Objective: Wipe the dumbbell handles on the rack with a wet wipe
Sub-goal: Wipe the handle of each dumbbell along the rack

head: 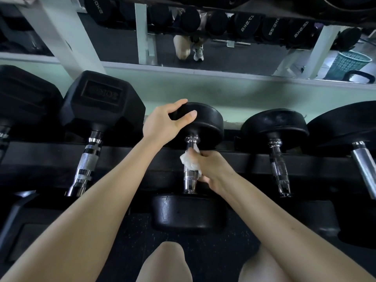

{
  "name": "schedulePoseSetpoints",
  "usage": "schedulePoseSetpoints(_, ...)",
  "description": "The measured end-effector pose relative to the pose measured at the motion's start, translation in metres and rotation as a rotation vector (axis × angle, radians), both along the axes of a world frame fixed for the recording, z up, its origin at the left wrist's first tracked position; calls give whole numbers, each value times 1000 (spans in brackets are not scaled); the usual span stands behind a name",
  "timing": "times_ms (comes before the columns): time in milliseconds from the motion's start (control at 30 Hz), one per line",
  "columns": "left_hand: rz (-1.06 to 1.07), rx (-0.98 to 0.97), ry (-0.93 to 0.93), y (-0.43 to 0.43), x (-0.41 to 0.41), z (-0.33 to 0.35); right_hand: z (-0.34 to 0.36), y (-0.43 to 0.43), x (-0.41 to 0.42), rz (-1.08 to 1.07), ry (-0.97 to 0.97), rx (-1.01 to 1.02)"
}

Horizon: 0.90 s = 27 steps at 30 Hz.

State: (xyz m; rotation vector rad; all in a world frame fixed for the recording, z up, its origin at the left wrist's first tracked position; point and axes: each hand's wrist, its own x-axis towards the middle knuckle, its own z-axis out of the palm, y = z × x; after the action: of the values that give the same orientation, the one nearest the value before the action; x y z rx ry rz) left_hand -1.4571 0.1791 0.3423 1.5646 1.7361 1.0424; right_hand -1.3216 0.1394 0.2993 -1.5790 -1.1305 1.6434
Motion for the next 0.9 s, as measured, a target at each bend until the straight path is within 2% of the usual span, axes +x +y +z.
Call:
schedulePoseSetpoints(133,-9,-8,-11,1,0,-2,-2,-2,3,74,-105,33)
schedulePoseSetpoints(233,-26,-2,-20,1,-1,-2,-3,-11,15,304,-272,-52)
schedulePoseSetpoints(300,-36,5,-10,0,-1,-5,-3,-10,18,387,-285,-99)
schedulePoseSetpoints(367,-53,13,-7,0,-1,-8,-3,-6,16,358,-232,-111)
schedulePoseSetpoints(667,-137,56,-62,-2,-11,-23,1,33,-4,-182,120,-14)
schedulePoseSetpoints(733,-144,48,-82,-2,-11,-23,-3,31,-4,-149,132,-11)
schedulePoseSetpoints(833,-140,44,-74,-2,-12,-21,-10,8,2,-18,-25,3)
schedulePoseSetpoints(900,-136,37,-58,-1,-13,-20,-7,-8,11,151,-132,-35)
